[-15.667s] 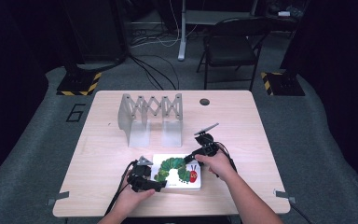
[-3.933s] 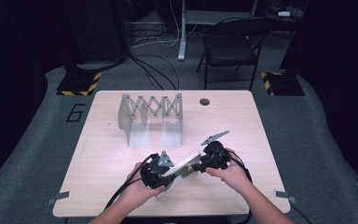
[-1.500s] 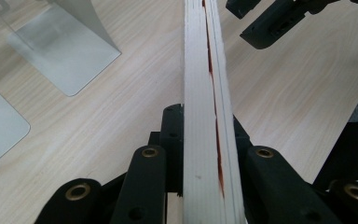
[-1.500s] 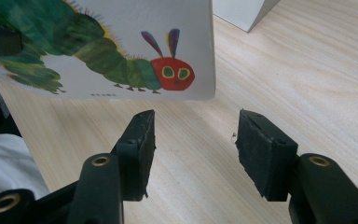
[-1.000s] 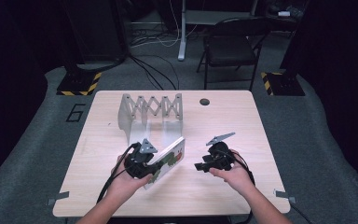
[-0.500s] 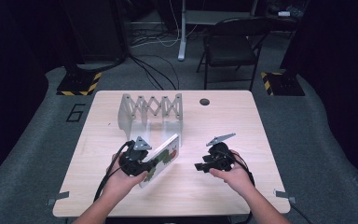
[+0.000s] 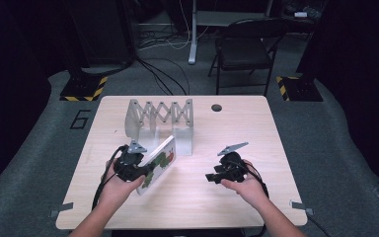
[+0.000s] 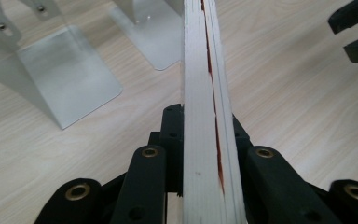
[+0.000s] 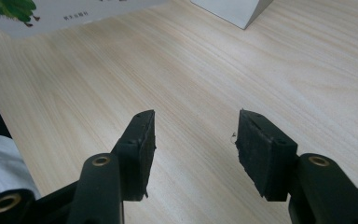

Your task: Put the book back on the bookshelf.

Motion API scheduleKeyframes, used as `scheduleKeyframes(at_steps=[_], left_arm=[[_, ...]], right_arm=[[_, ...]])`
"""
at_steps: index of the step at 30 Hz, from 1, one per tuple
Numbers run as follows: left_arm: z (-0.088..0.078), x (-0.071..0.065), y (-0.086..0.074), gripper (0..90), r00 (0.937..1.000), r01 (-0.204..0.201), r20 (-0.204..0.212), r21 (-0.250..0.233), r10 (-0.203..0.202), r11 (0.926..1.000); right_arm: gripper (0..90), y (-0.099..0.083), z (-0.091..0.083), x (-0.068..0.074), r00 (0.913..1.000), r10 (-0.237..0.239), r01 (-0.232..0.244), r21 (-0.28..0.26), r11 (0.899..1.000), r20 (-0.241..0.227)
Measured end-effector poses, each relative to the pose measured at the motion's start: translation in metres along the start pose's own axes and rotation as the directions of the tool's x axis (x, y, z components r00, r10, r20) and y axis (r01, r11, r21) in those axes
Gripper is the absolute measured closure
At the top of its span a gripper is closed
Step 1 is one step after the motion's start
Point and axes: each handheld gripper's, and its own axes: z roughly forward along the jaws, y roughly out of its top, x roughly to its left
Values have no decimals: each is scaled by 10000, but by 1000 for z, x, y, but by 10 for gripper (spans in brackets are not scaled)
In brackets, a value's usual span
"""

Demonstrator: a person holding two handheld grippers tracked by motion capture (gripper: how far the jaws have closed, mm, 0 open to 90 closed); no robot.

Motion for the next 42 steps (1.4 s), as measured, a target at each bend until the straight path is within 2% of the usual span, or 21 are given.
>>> scheduleKeyframes(at_steps=[4, 7, 9, 10, 11, 15, 17, 20, 21, 29, 33, 38, 41, 42], left_arm=[[-4, 12, -4, 761, 9991, 295, -294, -82, -297, 9995], [-6, 19, -6, 762, 9984, 402, -401, 41, -400, 9992], [-6, 22, -7, 761, 9976, 510, -474, 77, -506, 9987], [-6, 25, -8, 761, 9970, 601, -498, 43, -598, 9982], [-6, 27, -9, 761, 9966, 614, -561, 58, -610, 9981], [-6, 34, -11, 761, 9925, 944, -778, -56, -946, 9955], [-7, 37, -12, 761, 9903, 1040, -917, -91, -1044, 9945], [-7, 41, -13, 761, 9871, 1218, -1029, -137, -1226, 9925], [-6, 41, -13, 762, 9834, 1405, -1112, -310, -1431, 9896], [-7, 50, -14, 761, 9717, 1730, -1534, -547, -1795, 9834], [-5, 53, -14, 761, 9672, 1794, -1732, -527, -1860, 9824], [-2, 55, -11, 761, 9639, 1883, -1808, -550, -1953, 9806], [0, 56, -8, 761, 9612, 1948, -1882, -551, -2018, 9793], [1, 56, -7, 761, 9580, 2017, -1951, -623, -2101, 9775]], right_arm=[[471, -1, 1, 0, 10000, 35, -35, -53, 10000, 20], [471, -1, 1, -1, 10000, 32, -32, -35, 10000, 31], [471, -1, 3, 0, 9998, 210, -209, -172, 9996, 25], [471, -2, 3, -1, 10000, 19, -19, -121, 9999, -15], [471, -2, 3, 0, 10000, 84, -84, -45, 10000, 21], [471, -3, 4, -1, 10000, -57, 57, -11, 10000, -3], [471, -3, 4, -1, 10000, 81, -82, 18, 10000, 18], [471, -5, 3, -3, 10000, 38, -38, 35, 10000, 5], [471, -5, 3, -3, 10000, 50, -50, 16, 10000, 48], [470, -5, 2, -3, 9999, 127, -127, 41, 9999, 28], [469, -4, 2, -3, 10000, -19, 19, 90, 10000, 39], [469, -3, 3, -3, 10000, -94, 94, 97, 9999, 30], [469, -3, 3, -4, 10000, 27, -27, 57, 10000, 41], [469, -3, 4, -4, 10000, 65, -65, 37, 10000, 27]])
